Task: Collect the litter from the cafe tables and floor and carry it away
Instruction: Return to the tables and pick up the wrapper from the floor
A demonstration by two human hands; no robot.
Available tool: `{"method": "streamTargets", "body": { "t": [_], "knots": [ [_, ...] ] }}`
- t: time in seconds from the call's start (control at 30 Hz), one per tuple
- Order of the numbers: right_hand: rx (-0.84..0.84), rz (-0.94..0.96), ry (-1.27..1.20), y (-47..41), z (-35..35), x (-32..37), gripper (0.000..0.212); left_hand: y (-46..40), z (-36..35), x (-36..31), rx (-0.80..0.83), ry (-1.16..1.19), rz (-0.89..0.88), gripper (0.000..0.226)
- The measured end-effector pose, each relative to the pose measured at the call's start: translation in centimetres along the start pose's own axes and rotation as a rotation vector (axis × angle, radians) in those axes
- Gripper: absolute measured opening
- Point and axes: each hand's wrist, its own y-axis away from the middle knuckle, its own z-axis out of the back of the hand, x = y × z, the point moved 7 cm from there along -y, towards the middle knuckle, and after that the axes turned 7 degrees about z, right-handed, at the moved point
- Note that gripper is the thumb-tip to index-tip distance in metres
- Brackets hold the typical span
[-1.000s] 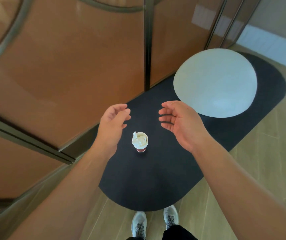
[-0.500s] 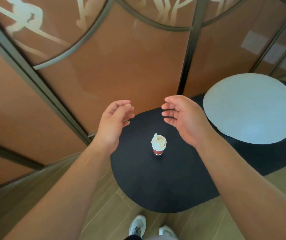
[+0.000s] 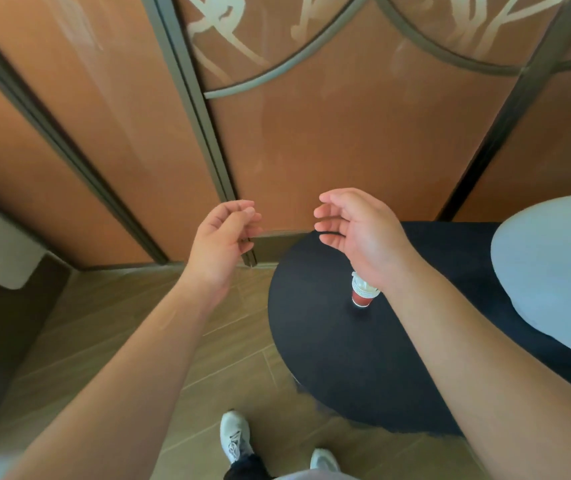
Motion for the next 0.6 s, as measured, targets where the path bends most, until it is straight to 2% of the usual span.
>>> {"method": "streamTargets", "body": {
  "t": [0.27, 0.6],
  "knots": [
    [0.287, -0.079, 0.033, 1.0, -12.8, -3.1, 0.025, 4.8, 13.5, -0.9, -0.282, 0.067, -0.042, 0.016],
    [0.646, -0.163, 0.086, 7.7, -35.8, -10.1, 0.019, 16.5, 35.3, -0.4, -0.643, 0.147, -0.043, 0.017]
  ]
}}
